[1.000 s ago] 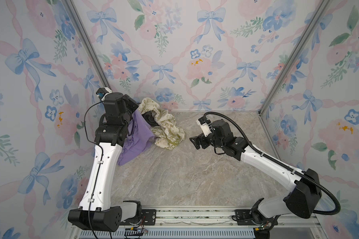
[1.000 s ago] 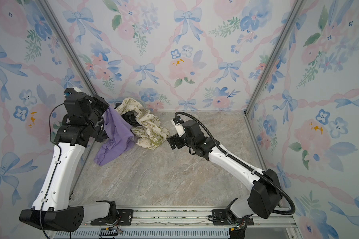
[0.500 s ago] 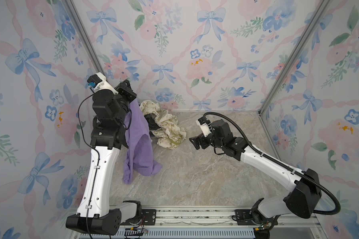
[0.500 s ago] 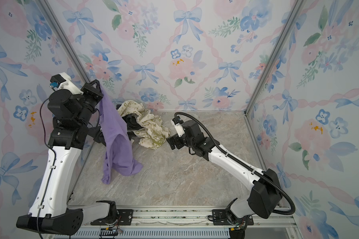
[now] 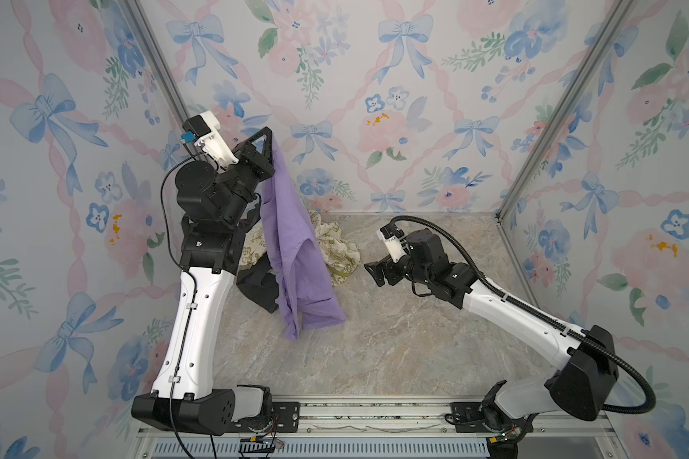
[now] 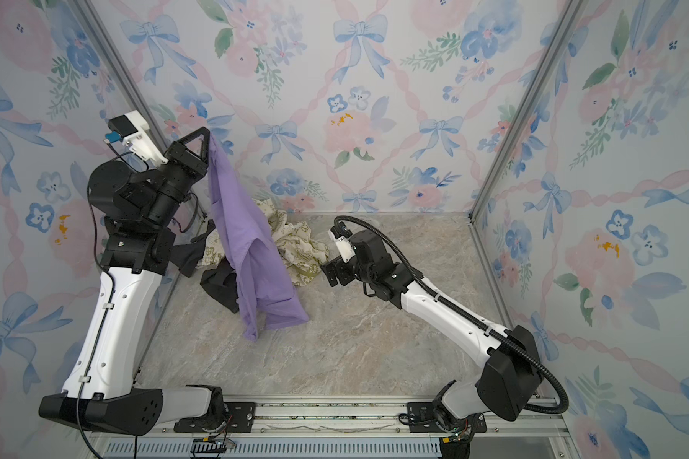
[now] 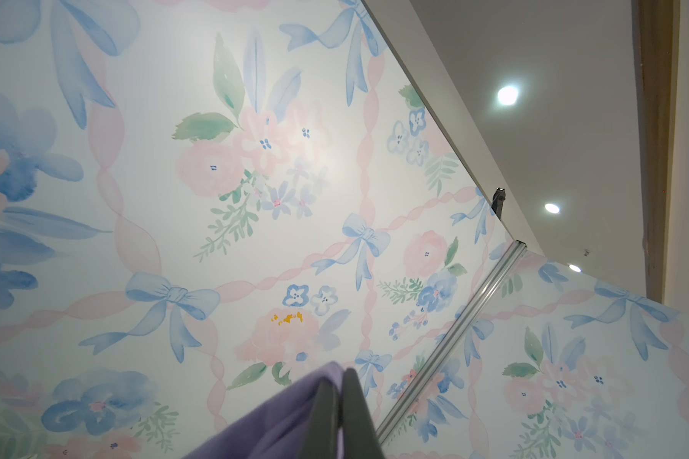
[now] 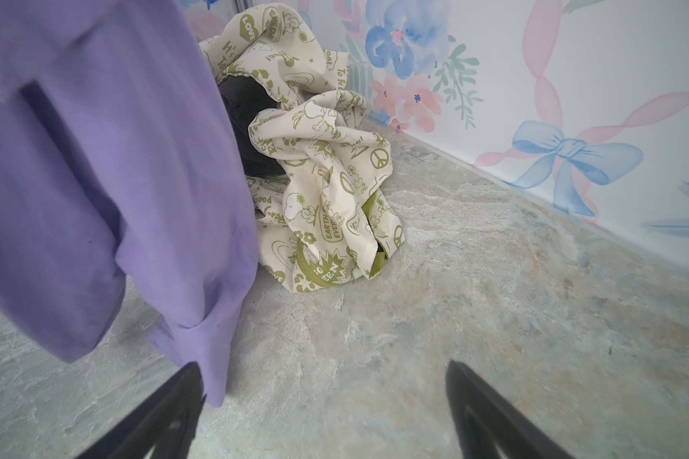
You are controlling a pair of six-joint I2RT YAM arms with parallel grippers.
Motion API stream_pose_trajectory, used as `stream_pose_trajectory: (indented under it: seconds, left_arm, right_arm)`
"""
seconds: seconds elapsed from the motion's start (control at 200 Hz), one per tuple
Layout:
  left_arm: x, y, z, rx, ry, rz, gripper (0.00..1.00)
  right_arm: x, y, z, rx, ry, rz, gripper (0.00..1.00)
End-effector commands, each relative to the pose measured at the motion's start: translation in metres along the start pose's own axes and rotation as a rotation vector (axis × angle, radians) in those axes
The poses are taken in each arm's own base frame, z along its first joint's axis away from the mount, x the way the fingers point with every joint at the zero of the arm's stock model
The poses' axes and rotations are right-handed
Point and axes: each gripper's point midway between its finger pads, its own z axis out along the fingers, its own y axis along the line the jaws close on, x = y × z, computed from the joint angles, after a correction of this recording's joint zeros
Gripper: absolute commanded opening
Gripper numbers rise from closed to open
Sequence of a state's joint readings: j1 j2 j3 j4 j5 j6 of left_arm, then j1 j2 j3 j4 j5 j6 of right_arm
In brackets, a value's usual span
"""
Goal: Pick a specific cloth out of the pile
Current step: 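Lift the purple shirt high out of the pile with the left gripper, then swing the purple shirt across and lower it onto the open table with the left gripper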
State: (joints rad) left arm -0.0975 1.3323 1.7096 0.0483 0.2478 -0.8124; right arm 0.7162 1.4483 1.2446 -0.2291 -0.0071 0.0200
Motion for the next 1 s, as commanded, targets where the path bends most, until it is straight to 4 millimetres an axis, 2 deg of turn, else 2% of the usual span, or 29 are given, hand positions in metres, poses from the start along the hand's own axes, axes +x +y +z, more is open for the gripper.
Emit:
stream_pose_trajectory:
  seconds: [0.0, 0.165, 0.405, 0.59, 0.785, 0.825, 0.895, 0.935, 0.995]
  left_arm:
    - [0.008, -0.031, 0.005, 0.145, 0.041, 0.008, 0.0]
    - [0.052, -0.031, 0.014, 0.173, 0.15, -0.033, 0.0]
    - [0.139, -0.027, 0.017, 0.17, 0.326, -0.062, 0.0]
    - [0.229, -0.025, 0.014, 0.121, 0.513, 0.007, 0.0]
    - [0.339, -0.032, -0.001, 0.095, 0.766, 0.113, 0.0]
    - [0.362, -0.03, -0.005, 0.08, 0.827, 0.172, 0.09]
    - [0.398, -0.023, -0.015, 0.033, 0.944, 0.316, 0.34]
    - [0.41, -0.018, -0.017, -0.003, 0.993, 0.4, 0.47]
    - [0.419, -0.013, -0.019, -0.041, 1.042, 0.49, 0.61]
  right_arm:
    - [-0.029, 0.0, -0.021, 0.015, -0.073, -0.025, 0.97]
    - [-0.037, -0.007, -0.028, 0.041, -0.082, -0.042, 0.97]
    - [-0.039, -0.038, -0.045, 0.114, -0.097, -0.018, 0.97]
    - [-0.034, -0.072, -0.063, 0.2, -0.107, 0.035, 0.97]
    - [-0.023, -0.127, -0.093, 0.376, -0.145, 0.182, 0.97]
    - [-0.019, -0.139, -0.1, 0.423, -0.155, 0.225, 0.97]
    - [-0.011, -0.158, -0.113, 0.49, -0.174, 0.304, 0.97]
    - [-0.007, -0.166, -0.118, 0.514, -0.183, 0.343, 0.97]
    - [-0.002, -0.175, -0.125, 0.537, -0.198, 0.388, 0.97]
